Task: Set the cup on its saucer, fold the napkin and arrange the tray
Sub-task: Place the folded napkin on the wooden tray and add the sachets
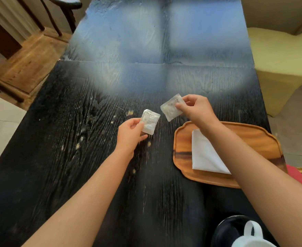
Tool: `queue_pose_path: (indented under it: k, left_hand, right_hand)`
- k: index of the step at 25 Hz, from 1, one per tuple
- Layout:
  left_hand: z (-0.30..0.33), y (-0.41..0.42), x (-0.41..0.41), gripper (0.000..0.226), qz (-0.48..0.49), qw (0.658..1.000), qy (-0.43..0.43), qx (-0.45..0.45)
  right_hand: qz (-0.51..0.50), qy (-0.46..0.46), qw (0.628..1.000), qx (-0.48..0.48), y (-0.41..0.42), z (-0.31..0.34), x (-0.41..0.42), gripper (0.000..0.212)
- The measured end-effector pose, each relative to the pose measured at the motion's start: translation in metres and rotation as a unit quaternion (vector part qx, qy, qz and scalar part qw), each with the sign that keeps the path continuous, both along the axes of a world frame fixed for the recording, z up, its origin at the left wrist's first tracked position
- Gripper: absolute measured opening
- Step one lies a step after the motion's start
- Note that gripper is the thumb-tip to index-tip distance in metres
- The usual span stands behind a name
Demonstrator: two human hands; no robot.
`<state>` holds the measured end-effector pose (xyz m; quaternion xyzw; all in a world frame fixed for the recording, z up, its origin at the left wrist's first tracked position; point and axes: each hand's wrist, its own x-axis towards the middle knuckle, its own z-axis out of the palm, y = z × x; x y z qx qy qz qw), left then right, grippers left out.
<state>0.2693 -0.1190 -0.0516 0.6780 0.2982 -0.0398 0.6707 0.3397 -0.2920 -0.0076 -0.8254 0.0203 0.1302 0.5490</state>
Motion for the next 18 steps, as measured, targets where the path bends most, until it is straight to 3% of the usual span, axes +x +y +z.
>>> queue_pose_path:
  k: [2, 6, 10, 13, 16, 18]
  left_hand:
    - [0.009, 0.004, -0.014, 0.017, 0.015, 0.997, 0.004, -0.069]
    - [0.03, -0.002, -0.037, 0.017, -0.003, 0.982, -0.05, -0.182]
    - [0.037, -0.013, -0.054, 0.017, -0.06, 0.991, -0.096, -0.073]
    - [0.042, -0.011, -0.063, 0.021, -0.06, 0.991, -0.115, -0.039]
    - [0.046, -0.011, -0.068, 0.022, -0.082, 0.988, -0.132, -0.018]
    - [0.046, -0.016, -0.071, 0.02, -0.07, 0.992, -0.106, 0.005]
  right_hand:
    - [0.05, 0.027, 0.997, 0.051, 0.004, 0.017, -0.018, 0.007]
    - [0.144, 0.023, 0.987, -0.064, 0.018, 0.027, -0.041, 0.007]
    - [0.128, -0.065, 0.976, -0.163, 0.029, 0.032, -0.056, 0.018]
    - [0.124, -0.073, 0.976, -0.164, 0.02, 0.037, -0.06, 0.03]
    - [0.137, -0.005, 0.986, -0.092, 0.01, 0.042, -0.066, 0.012]
    - [0.128, -0.043, 0.987, -0.093, 0.008, 0.04, -0.073, 0.003]
